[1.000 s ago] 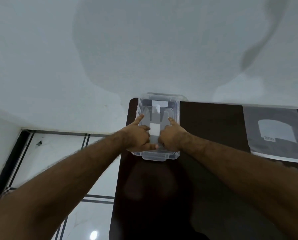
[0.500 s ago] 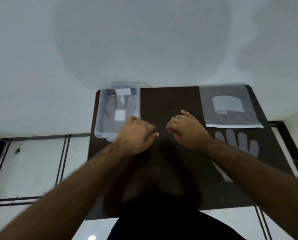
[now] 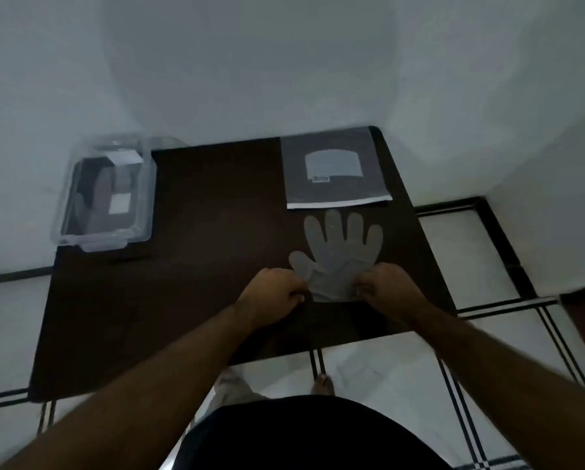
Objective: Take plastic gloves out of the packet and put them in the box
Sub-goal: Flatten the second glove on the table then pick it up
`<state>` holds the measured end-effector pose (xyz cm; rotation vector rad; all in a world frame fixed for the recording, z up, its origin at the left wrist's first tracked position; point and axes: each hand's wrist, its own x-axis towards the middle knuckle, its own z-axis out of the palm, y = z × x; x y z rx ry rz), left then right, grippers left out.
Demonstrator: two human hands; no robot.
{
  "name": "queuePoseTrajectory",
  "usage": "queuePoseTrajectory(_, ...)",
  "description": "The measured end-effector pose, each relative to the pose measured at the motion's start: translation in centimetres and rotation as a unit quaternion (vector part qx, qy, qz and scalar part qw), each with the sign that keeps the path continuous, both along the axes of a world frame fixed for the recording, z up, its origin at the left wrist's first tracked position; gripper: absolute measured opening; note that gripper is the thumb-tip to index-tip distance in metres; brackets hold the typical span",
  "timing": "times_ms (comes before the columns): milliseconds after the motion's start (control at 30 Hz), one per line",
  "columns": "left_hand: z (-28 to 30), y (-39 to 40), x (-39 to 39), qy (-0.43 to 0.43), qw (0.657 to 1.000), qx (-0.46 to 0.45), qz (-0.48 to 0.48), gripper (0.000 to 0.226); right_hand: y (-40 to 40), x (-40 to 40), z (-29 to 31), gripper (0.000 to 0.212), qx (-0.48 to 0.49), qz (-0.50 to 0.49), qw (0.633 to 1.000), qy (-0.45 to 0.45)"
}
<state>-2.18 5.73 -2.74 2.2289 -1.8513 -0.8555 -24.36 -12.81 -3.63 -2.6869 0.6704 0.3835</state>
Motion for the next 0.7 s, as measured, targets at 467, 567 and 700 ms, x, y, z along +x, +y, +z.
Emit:
queuePoseTrajectory(467,-4.3,-2.8,-5.9,-0.142,0.990,0.022,-0.011,0.030,-1.8,-1.7,-2.9,0.023,-0.030,0.118,0.991,0.050)
queuePoseTrajectory(567,-4.5,-3.2,-6.2,-0.161,0.987,-0.001,-0.007,0.025,-1.6,-1.4,-3.3,0.022,-0.041,0.115,0.991,0.049)
queuePoseTrajectory(700,-4.8,-3.5,-6.7,-0.133,0.990,-0.027,0.025,0.020,-1.4,-1.2,-3.6,0.017,0.001,0.074,0.996,0.048)
